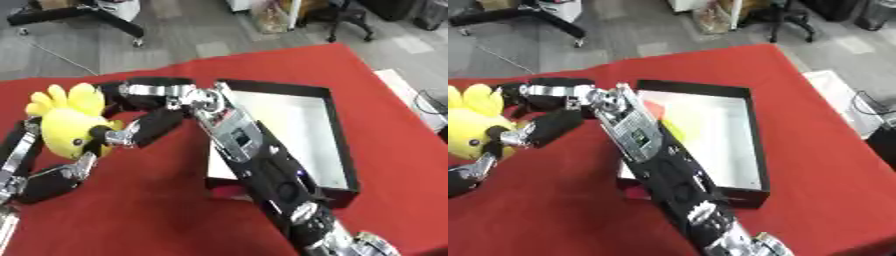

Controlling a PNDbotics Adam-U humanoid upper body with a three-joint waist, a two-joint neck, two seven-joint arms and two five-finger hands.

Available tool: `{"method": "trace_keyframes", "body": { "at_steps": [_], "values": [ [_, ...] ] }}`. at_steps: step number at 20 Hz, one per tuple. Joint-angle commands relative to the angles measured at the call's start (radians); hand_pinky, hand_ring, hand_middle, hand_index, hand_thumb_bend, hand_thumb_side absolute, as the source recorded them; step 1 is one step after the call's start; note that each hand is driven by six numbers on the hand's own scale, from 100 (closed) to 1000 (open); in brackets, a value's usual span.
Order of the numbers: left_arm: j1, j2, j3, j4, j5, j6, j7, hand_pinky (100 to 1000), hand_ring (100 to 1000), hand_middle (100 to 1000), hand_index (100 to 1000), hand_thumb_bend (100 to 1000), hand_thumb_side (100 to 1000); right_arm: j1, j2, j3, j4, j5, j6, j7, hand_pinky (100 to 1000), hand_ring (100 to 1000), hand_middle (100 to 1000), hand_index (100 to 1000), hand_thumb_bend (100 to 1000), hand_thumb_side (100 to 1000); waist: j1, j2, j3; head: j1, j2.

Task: Pick up the objects with one hand, pass them to the other hand, and then place them into the box on the other side of the table.

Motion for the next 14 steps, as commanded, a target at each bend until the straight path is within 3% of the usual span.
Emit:
{"method": "trace_keyframes", "body": {
  "at_steps": [1,8,10,13,14],
  "values": [
    [-0.022,-0.002,-0.004,-0.027,0.019,0.005,-0.01,1000,735,506,560,100,348,-0.014,0.0,-0.007,-0.007,0.004,0.004,0.007,952,1000,1000,1000,100,413,0.007,0.0,0.003,-0.006,-0.013],
    [-0.026,-0.012,-0.011,-0.028,0.03,0.008,-0.025,1000,737,507,561,100,348,-0.014,0.0,-0.006,-0.008,-0.01,0.019,0.024,951,1000,1000,1000,100,413,0.008,0.001,0.003,-0.009,-0.012],
    [-0.027,-0.014,-0.012,-0.027,0.029,0.007,-0.029,1000,739,508,562,100,348,-0.013,-0.001,-0.009,-0.007,-0.014,0.029,0.022,948,1000,1000,989,100,342,0.01,0.002,0.001,-0.009,-0.012],
    [-0.026,-0.016,-0.014,-0.024,0.027,0.006,-0.038,1000,741,509,569,100,346,-0.013,-0.002,-0.011,-0.004,-0.02,0.06,0.01,938,1000,1000,893,100,268,0.012,0.003,-0.001,-0.009,-0.012],
    [-0.025,-0.017,-0.015,-0.023,0.027,0.006,-0.041,1000,742,510,581,100,339,-0.013,-0.002,-0.013,-0.003,-0.021,0.071,0.002,932,1000,981,846,100,207,0.012,0.003,-0.002,-0.01,-0.012]
  ]
}}
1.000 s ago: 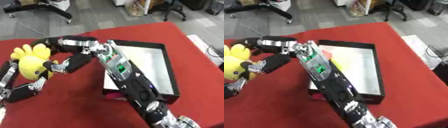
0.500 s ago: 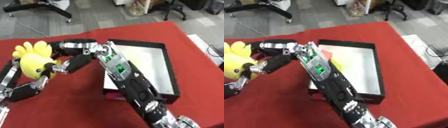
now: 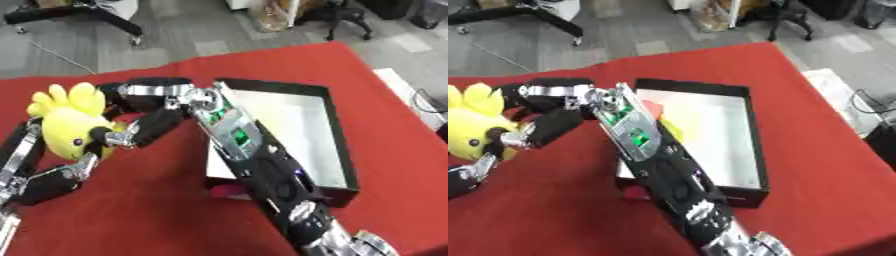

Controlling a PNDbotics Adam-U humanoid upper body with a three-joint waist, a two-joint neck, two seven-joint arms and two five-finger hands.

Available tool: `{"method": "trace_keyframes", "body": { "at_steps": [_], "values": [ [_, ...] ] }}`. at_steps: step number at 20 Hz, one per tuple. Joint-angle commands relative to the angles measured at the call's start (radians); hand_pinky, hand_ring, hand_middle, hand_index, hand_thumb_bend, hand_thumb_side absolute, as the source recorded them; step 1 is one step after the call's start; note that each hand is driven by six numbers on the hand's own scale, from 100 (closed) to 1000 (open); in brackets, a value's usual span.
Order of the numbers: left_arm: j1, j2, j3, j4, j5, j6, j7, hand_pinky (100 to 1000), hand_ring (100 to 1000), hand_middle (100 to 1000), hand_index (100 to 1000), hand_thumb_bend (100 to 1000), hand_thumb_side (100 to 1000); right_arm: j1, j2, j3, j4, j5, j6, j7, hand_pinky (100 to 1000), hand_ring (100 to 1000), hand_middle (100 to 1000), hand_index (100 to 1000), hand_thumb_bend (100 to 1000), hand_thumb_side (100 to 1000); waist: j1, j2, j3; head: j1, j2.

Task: Pick up the objects with one hand, pass them to the other hand, and then place them into the box on the other side of the table.

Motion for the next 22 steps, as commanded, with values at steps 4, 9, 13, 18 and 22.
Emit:
{"method": "trace_keyframes", "body": {
  "at_steps": [4,9,13,18,22],
  "values": [
    [-0.024,-0.01,-0.006,-0.018,0.005,-0.006,-0.016,1000,745,514,613,136,306,-0.014,-0.002,-0.005,-0.005,-0.019,0.055,-0.037,891,977,856,711,100,100,0.014,-0.001,-0.003,-0.005,-0.013],
    [-0.02,-0.011,-0.001,-0.019,0.03,0.004,0.001,1000,746,520,660,320,268,-0.013,-0.002,-0.004,-0.006,-0.039,0.089,-0.06,853,917,787,586,100,100,0.016,-0.003,-0.002,-0.01,-0.013],
    [-0.017,-0.006,-0.001,-0.022,0.032,0.009,0.002,1000,762,546,721,529,258,-0.012,-0.003,-0.004,-0.008,-0.065,0.126,-0.081,839,898,767,551,100,100,0.015,-0.004,-0.001,-0.014,-0.011],
    [-0.01,0.003,0.008,-0.019,-0.015,0.009,-0.019,1000,802,598,820,834,251,-0.01,-0.007,-0.005,-0.018,-0.096,0.161,-0.095,829,886,756,530,100,100,0.014,-0.006,0.001,-0.02,-0.006],
    [-0.003,0.015,0.03,-0.015,-0.06,0.032,0.001,1000,814,609,830,1000,516,-0.008,-0.011,-0.009,-0.03,-0.114,0.18,-0.107,827,882,753,524,100,100,0.014,-0.007,0.002,-0.025,-0.003]
  ]
}}
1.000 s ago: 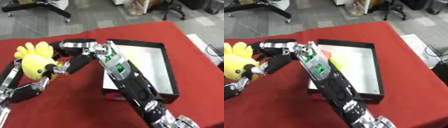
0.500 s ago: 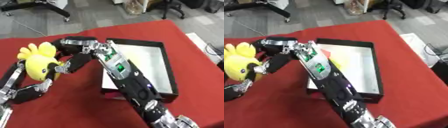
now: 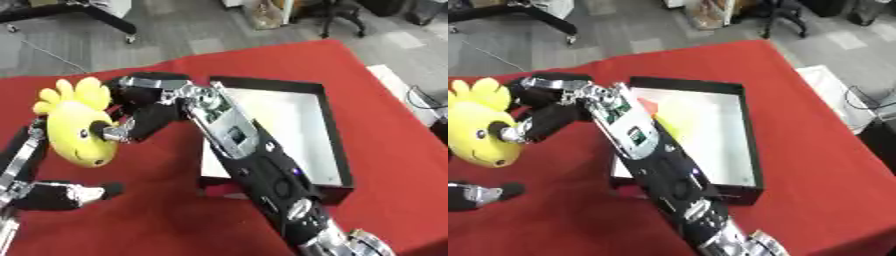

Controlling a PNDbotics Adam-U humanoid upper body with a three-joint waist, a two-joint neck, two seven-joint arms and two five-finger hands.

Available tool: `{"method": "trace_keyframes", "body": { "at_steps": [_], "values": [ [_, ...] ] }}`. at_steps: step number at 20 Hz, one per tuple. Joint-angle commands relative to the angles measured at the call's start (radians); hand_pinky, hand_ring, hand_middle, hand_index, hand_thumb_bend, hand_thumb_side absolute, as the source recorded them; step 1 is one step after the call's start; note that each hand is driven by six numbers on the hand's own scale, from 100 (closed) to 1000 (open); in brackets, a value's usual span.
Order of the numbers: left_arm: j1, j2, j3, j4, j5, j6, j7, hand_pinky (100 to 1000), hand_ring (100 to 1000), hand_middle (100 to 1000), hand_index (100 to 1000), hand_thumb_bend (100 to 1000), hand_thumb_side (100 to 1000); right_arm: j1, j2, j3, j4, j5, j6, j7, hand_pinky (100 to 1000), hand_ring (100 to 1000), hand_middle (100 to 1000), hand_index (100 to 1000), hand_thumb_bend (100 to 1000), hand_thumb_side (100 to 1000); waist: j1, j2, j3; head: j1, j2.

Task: Pick up the objects with one hand, pass them to the other hand, and then place them into the box on the other side of the table.

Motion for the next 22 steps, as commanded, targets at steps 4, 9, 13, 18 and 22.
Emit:
{"method": "trace_keyframes", "body": {
  "at_steps": [4,9,13,18,22],
  "values": [
    [0.0,0.028,0.04,-0.012,-0.053,0.073,0.084,1000,815,613,841,1000,531,-0.012,-0.016,-0.008,-0.039,-0.029,0.028,-0.019,825,879,752,522,100,100,0.01,-0.014,0.002,-0.008,0.0],
    [0.016,0.046,0.065,-0.011,-0.066,0.148,0.222,1000,804,603,836,1000,506,-0.004,-0.027,-0.023,-0.062,-0.057,0.059,-0.065,823,877,750,521,100,100,0.009,-0.019,-0.006,-0.012,0.005],
    [0.052,0.088,0.087,-0.015,-0.063,0.179,0.29,1000,801,600,822,1000,484,0.01,-0.065,-0.049,-0.092,-0.101,0.078,-0.107,825,878,749,522,100,100,0.009,-0.035,-0.026,-0.013,0.027],
    [0.119,0.154,0.12,-0.04,-0.022,0.196,0.331,1000,801,603,819,899,486,0.036,-0.147,-0.077,-0.128,-0.174,0.076,-0.16,827,878,745,525,100,100,0.015,-0.061,-0.057,0.01,0.061],
    [0.179,0.248,0.14,-0.095,0.03,0.203,0.351,1000,781,583,785,692,493,0.094,-0.255,-0.103,-0.128,-0.173,0.019,-0.192,828,876,745,533,100,100,0.019,-0.08,-0.088,0.041,0.092]
  ]
}}
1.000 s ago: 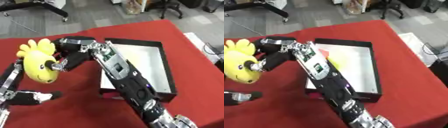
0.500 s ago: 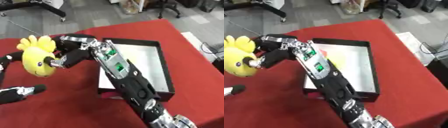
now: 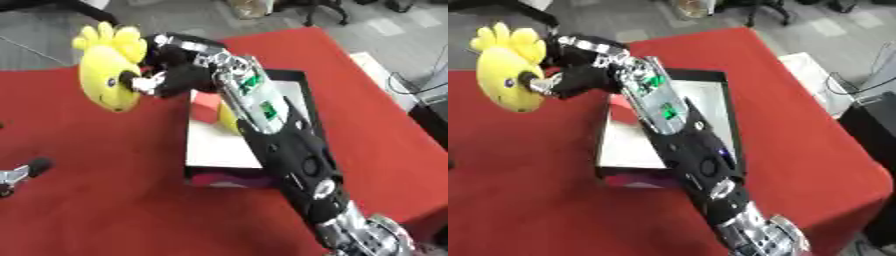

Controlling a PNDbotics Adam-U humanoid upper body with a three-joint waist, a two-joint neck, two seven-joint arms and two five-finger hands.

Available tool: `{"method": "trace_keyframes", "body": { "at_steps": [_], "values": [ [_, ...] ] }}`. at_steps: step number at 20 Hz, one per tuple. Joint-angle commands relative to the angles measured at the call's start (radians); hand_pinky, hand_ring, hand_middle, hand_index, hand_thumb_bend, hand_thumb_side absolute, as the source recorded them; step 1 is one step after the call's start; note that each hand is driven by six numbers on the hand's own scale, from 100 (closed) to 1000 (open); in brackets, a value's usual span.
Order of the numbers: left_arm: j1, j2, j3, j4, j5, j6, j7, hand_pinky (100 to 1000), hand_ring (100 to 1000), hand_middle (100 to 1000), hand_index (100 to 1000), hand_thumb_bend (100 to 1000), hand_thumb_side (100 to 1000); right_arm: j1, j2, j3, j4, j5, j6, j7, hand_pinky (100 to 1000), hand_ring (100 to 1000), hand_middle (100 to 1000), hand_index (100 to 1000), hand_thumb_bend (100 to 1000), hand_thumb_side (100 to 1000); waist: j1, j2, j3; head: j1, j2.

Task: Pick up the objects with one hand, pass them to the other hand, and then place them into the box on the other side of the table.

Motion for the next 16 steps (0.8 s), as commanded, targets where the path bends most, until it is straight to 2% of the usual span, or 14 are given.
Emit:
{"method": "trace_keyframes", "body": {
  "at_steps": [1,4,8,11,16],
  "values": [
    [0.02,0.102,0.025,-0.067,0.043,0.001,0.013,1000,780,582,781,683,496,0.021,-0.094,-0.036,-0.022,0.002,-0.048,-0.024,829,875,746,534,100,100,0.016,-0.046,-0.01,0.029,0.016],
    [0.062,0.163,0.043,-0.119,0.094,-0.003,0.024,1000,781,592,769,648,504,0.067,-0.157,-0.078,-0.018,0.012,-0.089,-0.039,828,872,745,538,100,100,0.023,-0.052,-0.02,0.052,0.015],
    [0.108,0.219,0.06,-0.206,0.106,-0.023,0.053,1000,787,604,764,641,483,0.125,-0.227,-0.12,0.002,0.041,-0.153,-0.056,828,868,747,543,116,100,0.029,-0.054,-0.022,0.069,0.001],
    [0.13,0.241,0.062,-0.251,0.126,-0.02,0.065,1000,789,608,765,640,489,0.167,-0.256,-0.149,0.031,0.085,-0.195,-0.079,828,870,749,546,116,100,0.031,-0.053,-0.023,0.072,-0.004],
    [0.15,0.267,0.073,-0.292,0.169,-0.018,0.08,1000,791,612,768,640,497,0.204,-0.299,-0.2,0.078,0.115,-0.233,-0.105,832,877,763,566,100,100,0.03,-0.052,-0.021,0.075,0.001]
  ]
}}
